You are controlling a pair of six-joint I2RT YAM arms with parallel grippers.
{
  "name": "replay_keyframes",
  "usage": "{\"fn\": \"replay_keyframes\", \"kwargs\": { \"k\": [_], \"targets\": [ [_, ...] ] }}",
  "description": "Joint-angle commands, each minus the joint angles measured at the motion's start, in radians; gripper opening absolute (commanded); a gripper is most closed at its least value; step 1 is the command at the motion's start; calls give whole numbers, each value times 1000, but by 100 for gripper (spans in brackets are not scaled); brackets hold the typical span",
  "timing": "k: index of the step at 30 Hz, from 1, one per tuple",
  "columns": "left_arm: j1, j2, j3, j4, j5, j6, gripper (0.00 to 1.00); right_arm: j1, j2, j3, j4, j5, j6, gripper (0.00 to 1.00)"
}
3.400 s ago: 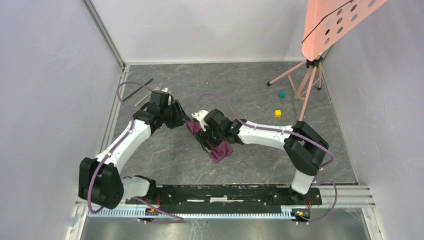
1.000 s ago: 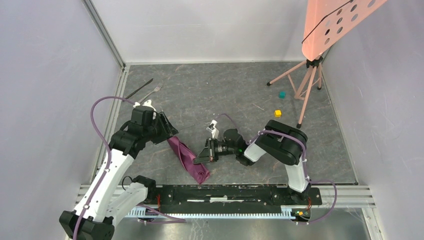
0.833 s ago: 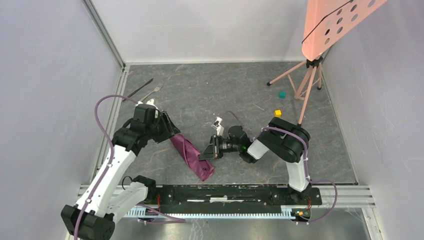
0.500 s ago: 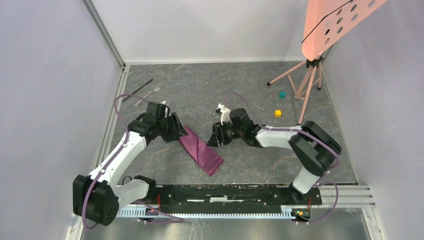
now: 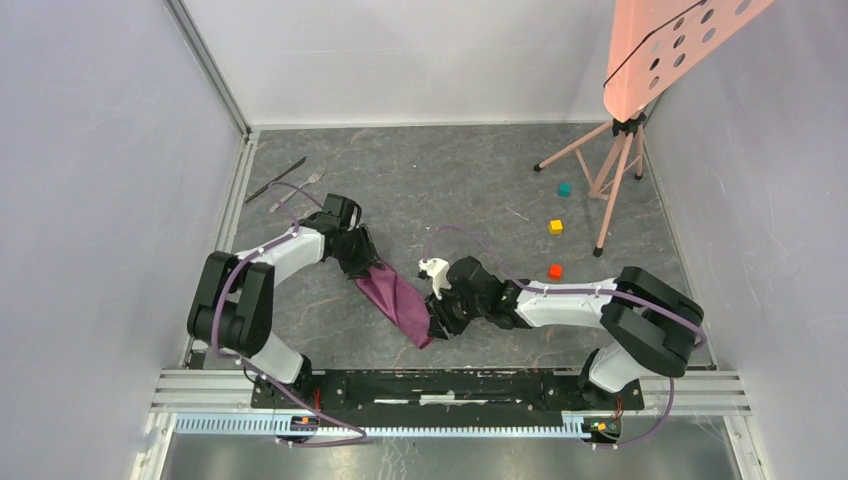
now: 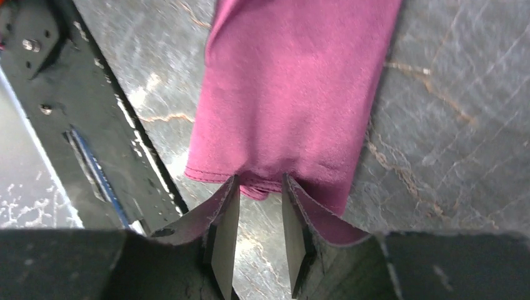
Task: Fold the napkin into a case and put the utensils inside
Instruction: Turn over the smaller rectangle-folded napkin at the center of the board.
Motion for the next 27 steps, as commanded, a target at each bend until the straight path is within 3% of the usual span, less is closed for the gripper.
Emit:
{"fn": "replay_keyframes", "kwargs": {
  "k": [1,5,12,15,21,25,27],
  "targets": [
    [4,52,53,62,-43,52,50,0,46,-35,75,36,16,36],
    [-2,-31,65,6,-53,74,55,23,16,-16,44,67,15,37],
    [-6,-306,-3,-66,-26,49,68,23,9,86,-142,144,-67,44],
    [-6,-432,-101,-79,-17,-20,79,23,-23,96,-201,188,-97,52],
    [-5,-697,-270,-134,-106,-218,87,22,-46,187,-305,265,-147,67],
    [-5,-805,-345,-161,-164,-384,100,22,-11,226,-329,272,-174,72],
    [-5,-825,-387,-113,-158,-431,100,16,3,229,-325,273,-179,74]
  ]
}}
